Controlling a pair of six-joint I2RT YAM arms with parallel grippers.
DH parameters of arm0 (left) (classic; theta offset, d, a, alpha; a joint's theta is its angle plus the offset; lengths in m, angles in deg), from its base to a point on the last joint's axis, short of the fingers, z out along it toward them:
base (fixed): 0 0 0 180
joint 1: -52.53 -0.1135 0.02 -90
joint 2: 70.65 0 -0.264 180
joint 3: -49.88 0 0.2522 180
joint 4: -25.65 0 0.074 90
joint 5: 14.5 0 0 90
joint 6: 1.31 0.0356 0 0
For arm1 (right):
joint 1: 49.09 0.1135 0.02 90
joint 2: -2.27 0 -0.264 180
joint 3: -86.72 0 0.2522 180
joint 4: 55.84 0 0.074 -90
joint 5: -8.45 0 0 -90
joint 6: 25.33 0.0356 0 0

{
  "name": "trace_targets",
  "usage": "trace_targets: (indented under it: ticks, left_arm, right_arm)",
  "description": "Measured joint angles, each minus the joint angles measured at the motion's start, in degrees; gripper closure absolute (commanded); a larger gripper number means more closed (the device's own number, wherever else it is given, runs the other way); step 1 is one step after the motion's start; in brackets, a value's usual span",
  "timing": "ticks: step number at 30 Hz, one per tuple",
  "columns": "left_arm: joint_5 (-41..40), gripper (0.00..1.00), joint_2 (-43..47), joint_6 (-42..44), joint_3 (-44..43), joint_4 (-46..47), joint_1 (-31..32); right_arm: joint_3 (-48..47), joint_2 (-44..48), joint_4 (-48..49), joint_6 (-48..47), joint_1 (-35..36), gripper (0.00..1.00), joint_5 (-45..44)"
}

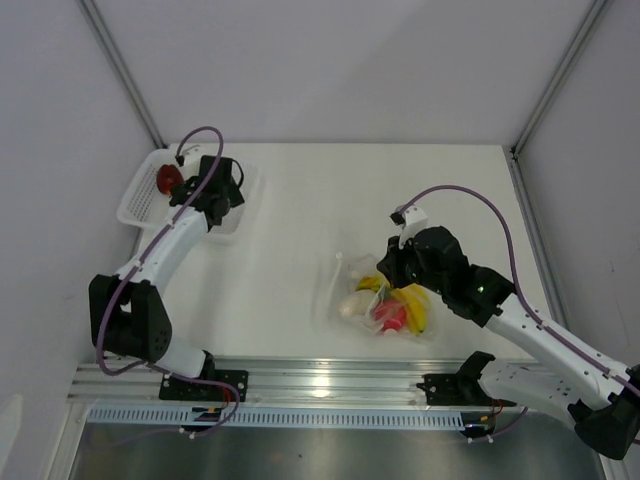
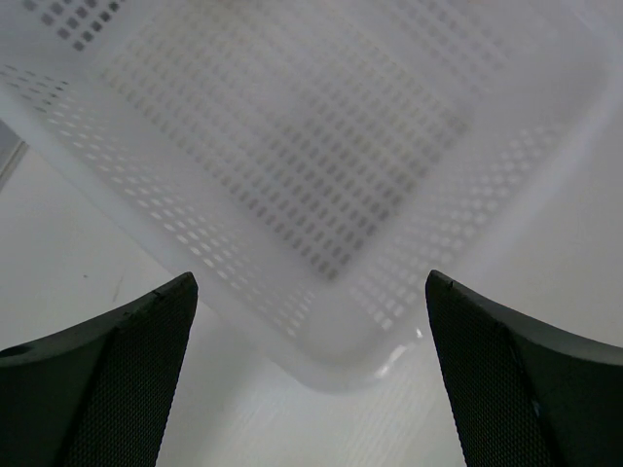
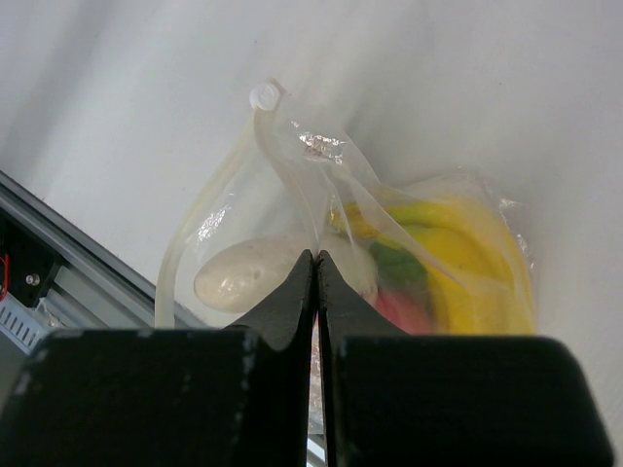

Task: Place the food in the zip-top bag and seal the zipper
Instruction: Pick up the fake fruit from the bin.

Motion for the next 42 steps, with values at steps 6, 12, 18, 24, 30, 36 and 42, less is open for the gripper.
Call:
trace_targets:
  ticks: [6, 12, 18, 24, 30, 36, 42]
  left_arm:
    - [-4.4, 0.00, -11.1, 2.8, -7.6, 4.3, -6.6]
    - [-9.5, 0.01, -25.3, 16.0, -20.7, 13.6, -7.0]
    - [-10.6, 0.01, -32.0, 29.6, -21.9, 25.1, -8.9]
    - [-9.2, 0.04, -35.4, 36.7, -24.3, 30.0, -13.2]
    - [-6.6, 0.05, -37.2, 49.1, -24.4, 39.5, -16.3]
    - [-3.0, 0.01, -39.2, 58.7, -24.4, 43.4, -17.1]
    - [2.9, 0.01, -41.0, 59.2, -24.8, 36.6, -17.9]
  right_arm:
    - [0.0, -1.0, 1.2, -0.6, 0.0, 1.00, 0.8]
    - [0.0, -1.4, 2.3, -1.5, 0.0, 1.00, 2.0]
    - [0.9, -1.9, 3.6, -2.3, 0.0, 1.00, 3.8]
    - [1.4, -2.0, 4.3, -2.5, 0.0, 1.00, 6.7]
    - [3.1, -0.9, 6.0, -1.3, 0.0, 1.00, 8.8]
    - [4.9, 1.5, 6.6, -0.7, 0.0, 1.00, 10.3]
    - [5.6, 3.3, 6.5, -0.7, 0.0, 1.00, 10.4]
